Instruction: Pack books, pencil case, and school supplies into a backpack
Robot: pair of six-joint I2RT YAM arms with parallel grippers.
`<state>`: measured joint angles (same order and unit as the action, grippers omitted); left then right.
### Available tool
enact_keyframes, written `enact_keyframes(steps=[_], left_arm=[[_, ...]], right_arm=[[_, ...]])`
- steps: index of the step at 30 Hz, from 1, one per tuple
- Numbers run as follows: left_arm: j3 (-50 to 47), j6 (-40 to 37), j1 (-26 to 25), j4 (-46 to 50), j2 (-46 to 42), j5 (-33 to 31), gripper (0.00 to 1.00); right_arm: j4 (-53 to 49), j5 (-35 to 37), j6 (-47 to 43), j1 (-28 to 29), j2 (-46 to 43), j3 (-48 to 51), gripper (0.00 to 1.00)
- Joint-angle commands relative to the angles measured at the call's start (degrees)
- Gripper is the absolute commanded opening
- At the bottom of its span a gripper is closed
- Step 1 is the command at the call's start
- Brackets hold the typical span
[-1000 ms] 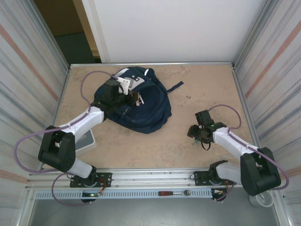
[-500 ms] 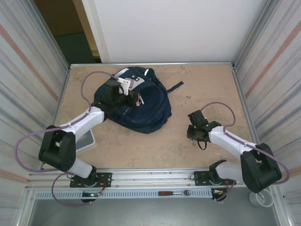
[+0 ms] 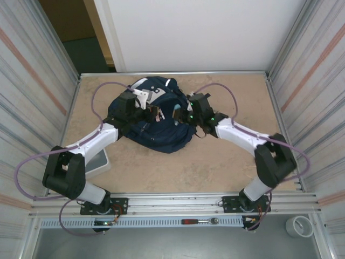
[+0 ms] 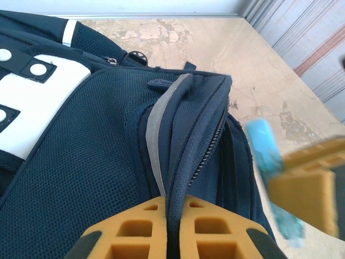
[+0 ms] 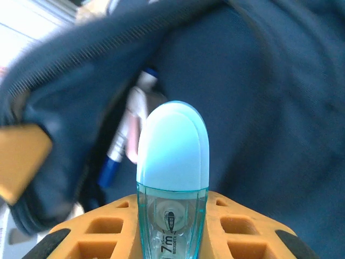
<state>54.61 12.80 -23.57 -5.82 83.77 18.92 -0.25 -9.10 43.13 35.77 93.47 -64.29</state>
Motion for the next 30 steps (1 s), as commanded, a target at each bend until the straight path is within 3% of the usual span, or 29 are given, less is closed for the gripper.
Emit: enact_keyframes(steps=[1,5,9,23,27,30], left_arm=[[0.58,0.74,0.28,-2.25,-3.79,1.12,0.03],[0.57,0.57,0.28,-1.74,-4.14,0.62,0.03],[0.32,0.0,0.24,-1.6,-4.18,0.04,0.03],[1.14,1.19,0.07,-2.82,-0.21,1.82,0.03],[0.15,0.69,-3.04,-3.6,2.63,1.2,0.05],[0.56,-0.08,-6.33,-2.84,7.46,0.9,0.13]], right_arm=[[3.41,-3.03,2.73,0.09,7.66,-7.52,0.24],[3.38,-3.29,4.58,-1.02,14.77,-14.0,0.38],[5.38,-3.07,4.34,-1.91,12.33,-10.76,0.5],[-1.94,5.39,-3.94,-0.36,-5.12,6.31,0.51],[-3.76,8.98,-5.34,-2.15,-9.96,10.07,0.55],[-4.14,10.03,-5.34,-4.37,-12.91,12.47,0.57]])
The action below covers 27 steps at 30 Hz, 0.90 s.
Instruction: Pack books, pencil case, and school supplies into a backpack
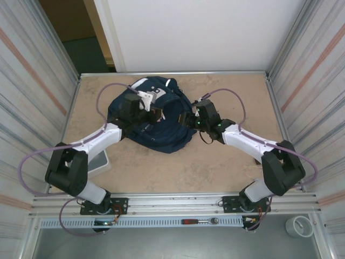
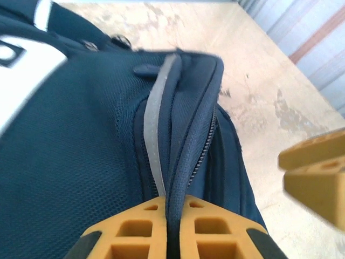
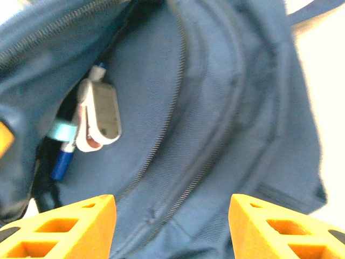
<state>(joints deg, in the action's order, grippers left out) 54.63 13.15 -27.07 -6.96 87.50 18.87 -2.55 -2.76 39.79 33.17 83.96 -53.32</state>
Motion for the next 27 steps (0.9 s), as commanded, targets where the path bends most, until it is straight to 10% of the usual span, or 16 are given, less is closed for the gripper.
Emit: enact_keyframes(steps=[1,14,27], left_arm=[[0.88,-0.49,-3.72,-1.42,5.38,1.06,0.16],[-3.74,-6.25,-8.5,-3.42,-4.36,-2.94,0.61],[-9.81,2.77,10.41,-4.19,-8.72,-2.12,0.72]], right_arm=[[-1.93,4.02,-2.08,-2.39,-4.16,2.23,0.57],[-4.66,7.42,-2.88,-5.92,-13.47,6.99,0.61],[-0.7,1.52,-5.79,4.87,4.22,-2.43,0.64]])
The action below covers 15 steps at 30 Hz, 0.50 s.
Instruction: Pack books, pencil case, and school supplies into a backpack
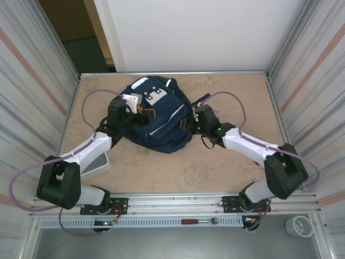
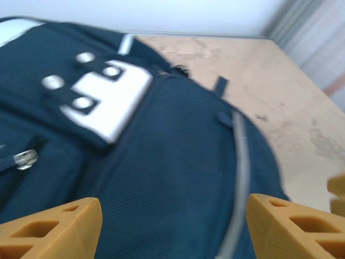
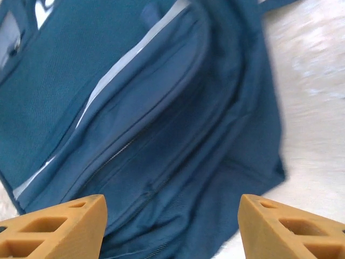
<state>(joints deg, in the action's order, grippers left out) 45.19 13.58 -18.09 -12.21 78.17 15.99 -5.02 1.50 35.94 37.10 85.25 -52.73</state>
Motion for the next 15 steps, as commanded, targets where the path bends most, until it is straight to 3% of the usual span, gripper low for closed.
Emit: enact_keyframes(steps=[1,4,8,12,15], left_arm=[[-0.31,2.03,2.09,1.9,1.04,-0.13,0.72],[-0.72,1.1,4.0,3.34,2.34,-2.53,0.73],[-0.87,1.77,5.87,4.78,5.3,0.74,0.71],[-2.21,4.21,5.12,2.06,7.79,6.54,0.62],[-3.15,4.54,3.42,2.01,8.73,6.43,0.56]], right_arm=[[2.25,-3.92,-1.71,1.08,4.55,-3.69,0.64],[2.92,-6.05,-1.56,1.48,8.72,-5.63,0.64],[1.41,-5.06,-1.84,1.08,12.43,-7.38,0.64],[0.75,-5.13,-2.27,-0.64,14.62,-8.13,0.64],[0.44,-6.07,-2.13,-2.6,15.72,-8.44,0.64]])
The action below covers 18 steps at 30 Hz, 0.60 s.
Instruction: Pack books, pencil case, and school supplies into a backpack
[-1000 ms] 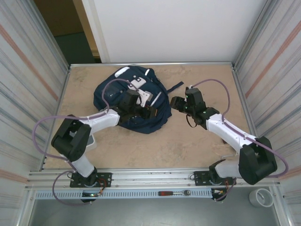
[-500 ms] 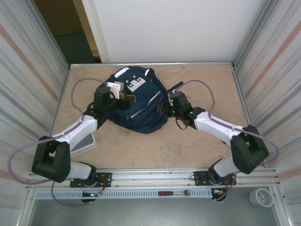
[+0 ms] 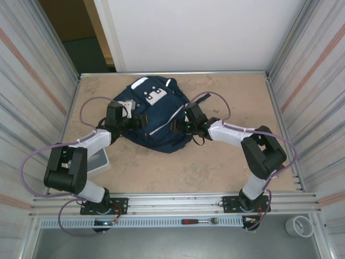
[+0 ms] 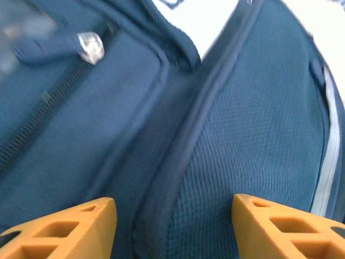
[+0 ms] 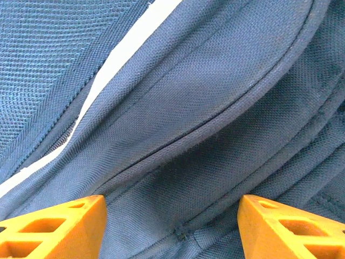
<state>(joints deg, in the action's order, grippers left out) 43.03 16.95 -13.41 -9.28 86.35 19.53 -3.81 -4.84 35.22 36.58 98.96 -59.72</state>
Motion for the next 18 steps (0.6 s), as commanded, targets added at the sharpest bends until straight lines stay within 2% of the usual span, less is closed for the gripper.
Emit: enact_keyframes(steps=[1,5,7,13,16,18], left_arm=[[-1.46,1.03,-1.69,-0.96,0.87,2.66,0.52],[-3.17,1.66,-2.27,-2.28,1.98,4.12,0.34],[-4.26,2.65,-3.44,-3.53,1.81,4.56,0.3],[-5.37,6.68,-11.42,-6.57,0.53,5.55,0.34],[-4.72,6.05,-15.4,-4.44,-0.92,4.55,0.39],[-4.69,5.38,-16.12,-1.89,-2.42,3.83,0.41]], right_arm=[[-0.59,0.19,-1.53,-2.65,2.11,-1.36,0.64],[-0.76,-0.2,-2.43,-5.06,2.8,-1.62,0.64],[-0.45,-0.39,-2.44,-6.26,2.91,-1.7,0.64],[-2.34,0.7,-4.53,-8.96,4.53,-6.48,0.64],[-4.83,2.66,-6.55,-9.5,3.94,-9.15,0.64],[-6.37,4.77,-7.77,-9.6,2.13,-9.47,0.64]])
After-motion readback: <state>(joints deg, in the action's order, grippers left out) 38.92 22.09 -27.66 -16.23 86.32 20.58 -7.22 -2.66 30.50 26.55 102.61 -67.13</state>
